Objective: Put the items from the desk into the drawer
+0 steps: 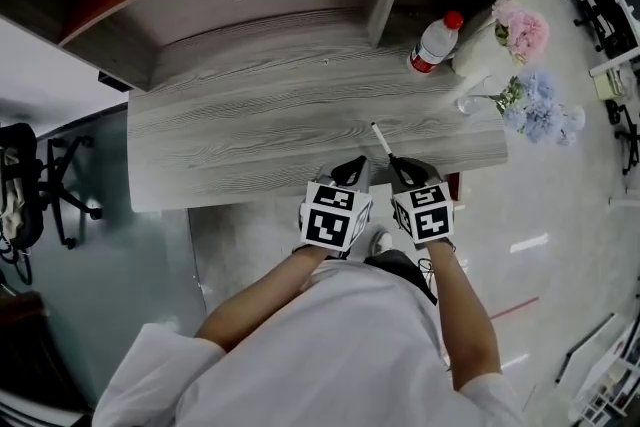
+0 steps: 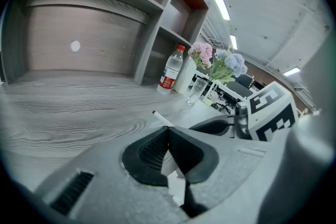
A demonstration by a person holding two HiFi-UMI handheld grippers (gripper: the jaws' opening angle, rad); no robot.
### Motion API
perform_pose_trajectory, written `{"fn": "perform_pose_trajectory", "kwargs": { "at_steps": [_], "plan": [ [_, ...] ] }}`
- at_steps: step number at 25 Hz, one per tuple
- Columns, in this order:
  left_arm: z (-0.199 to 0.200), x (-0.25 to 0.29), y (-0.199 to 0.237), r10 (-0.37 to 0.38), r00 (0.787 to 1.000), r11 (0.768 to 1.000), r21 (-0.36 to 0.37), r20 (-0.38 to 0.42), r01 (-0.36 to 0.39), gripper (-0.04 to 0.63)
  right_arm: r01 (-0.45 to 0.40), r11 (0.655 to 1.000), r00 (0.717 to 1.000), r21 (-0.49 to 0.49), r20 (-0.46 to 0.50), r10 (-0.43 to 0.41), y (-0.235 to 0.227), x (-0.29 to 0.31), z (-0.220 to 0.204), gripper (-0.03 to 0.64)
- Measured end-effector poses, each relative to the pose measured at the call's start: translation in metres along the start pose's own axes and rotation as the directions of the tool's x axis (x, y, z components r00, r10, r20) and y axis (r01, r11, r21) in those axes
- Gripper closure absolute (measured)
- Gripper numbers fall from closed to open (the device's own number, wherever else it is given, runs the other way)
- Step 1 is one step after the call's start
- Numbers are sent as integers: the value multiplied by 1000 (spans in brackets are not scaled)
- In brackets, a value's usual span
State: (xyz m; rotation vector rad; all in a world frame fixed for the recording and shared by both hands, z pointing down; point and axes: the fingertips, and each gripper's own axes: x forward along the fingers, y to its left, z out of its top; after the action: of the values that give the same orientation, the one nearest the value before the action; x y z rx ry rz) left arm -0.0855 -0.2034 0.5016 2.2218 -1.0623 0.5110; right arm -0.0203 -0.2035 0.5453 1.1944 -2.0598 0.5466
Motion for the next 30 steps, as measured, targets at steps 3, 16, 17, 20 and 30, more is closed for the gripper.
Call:
{"fn": "perform_pose_trajectory", "kwargs": {
  "at_steps": [3,16,17,20,30],
  "plan": [
    [-2,6,-10,-3,1000,1000,5,-5,3,592,8,1000,1000,3,8,-8,-7,-10,-8,569],
    [-17,30,-63,46,999,999,-3,-10,-46,592,-11,1000,999,11,36,11,-41,-58,-58,569],
    [-19,31,-67,51,999,999,-4,-9,-51,592,-15,1000,999,11,36,14,-43,-61,-63,569],
    [-26,33,-78,63,998,998,-6,-10,-63,592,-28,999,999,18,36,27,-46,-69,-77,569],
    [-46,35,-109,119,993,993,-23,-10,-119,592,-82,996,995,20,64,80,-55,-94,-110,569]
  ]
}}
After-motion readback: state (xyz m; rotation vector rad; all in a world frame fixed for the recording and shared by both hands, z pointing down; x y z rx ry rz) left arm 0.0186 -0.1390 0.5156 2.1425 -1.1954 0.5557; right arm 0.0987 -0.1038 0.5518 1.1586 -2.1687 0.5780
